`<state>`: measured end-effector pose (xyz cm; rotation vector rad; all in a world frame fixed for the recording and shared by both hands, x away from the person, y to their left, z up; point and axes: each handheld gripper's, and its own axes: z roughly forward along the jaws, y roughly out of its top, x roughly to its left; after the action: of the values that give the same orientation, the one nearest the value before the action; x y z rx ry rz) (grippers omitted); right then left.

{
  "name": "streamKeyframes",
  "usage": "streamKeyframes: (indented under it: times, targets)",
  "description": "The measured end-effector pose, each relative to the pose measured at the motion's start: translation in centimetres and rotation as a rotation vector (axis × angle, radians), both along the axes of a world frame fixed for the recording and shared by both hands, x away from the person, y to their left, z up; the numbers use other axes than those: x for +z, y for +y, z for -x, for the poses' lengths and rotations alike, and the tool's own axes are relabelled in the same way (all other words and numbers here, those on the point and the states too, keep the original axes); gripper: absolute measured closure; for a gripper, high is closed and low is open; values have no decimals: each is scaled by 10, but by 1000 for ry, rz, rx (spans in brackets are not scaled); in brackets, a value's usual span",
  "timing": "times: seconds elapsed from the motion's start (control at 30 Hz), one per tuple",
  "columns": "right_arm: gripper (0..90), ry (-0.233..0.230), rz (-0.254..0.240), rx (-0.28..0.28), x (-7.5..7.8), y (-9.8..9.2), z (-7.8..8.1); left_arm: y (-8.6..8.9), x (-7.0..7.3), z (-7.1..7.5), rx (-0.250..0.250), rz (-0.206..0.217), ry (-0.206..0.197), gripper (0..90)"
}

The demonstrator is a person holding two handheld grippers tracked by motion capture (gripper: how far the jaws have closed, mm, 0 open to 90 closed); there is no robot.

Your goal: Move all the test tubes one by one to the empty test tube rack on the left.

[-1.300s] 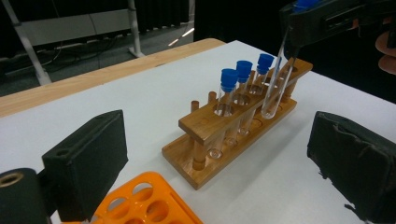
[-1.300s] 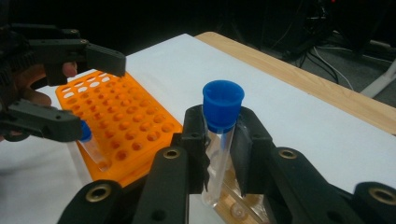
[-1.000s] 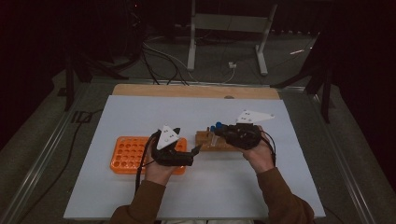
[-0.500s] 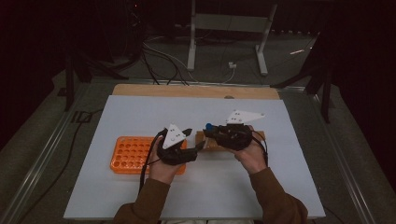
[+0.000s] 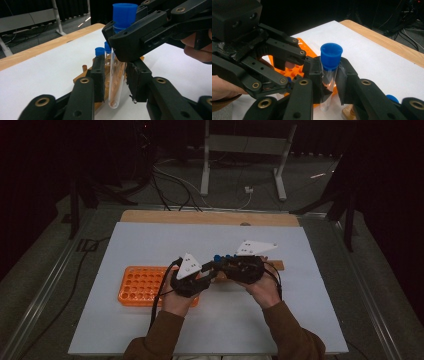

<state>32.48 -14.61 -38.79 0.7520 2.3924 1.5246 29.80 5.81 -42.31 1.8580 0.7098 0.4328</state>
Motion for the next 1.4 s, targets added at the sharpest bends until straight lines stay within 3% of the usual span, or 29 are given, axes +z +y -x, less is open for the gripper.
streamKeyframes:
  times: [0.1,0.23,0.37,0.5,0.73,1.07,1.4]
  targets:
    - [767,-1,-1,3,0,0,0,-1,-1,0,-10,-2,-6,773]
    - [748,2,-8,9,0,-1,0,-1,-1,1,-9,-11,-18,781]
    - [573,13,-75,18,2,-7,-2,2,-1,-1,11,-22,-17,783]
    - [400,17,-101,-10,3,-16,-4,7,-2,-3,40,-12,-9,783]
    - [169,2,-70,-91,-1,-23,-5,19,-1,-5,77,4,-6,783]
    - [24,-6,-19,-178,-12,-39,-8,38,1,-4,115,11,-11,783]
    - [1,-17,-6,-224,-15,-61,-5,55,0,-1,148,28,-9,783]
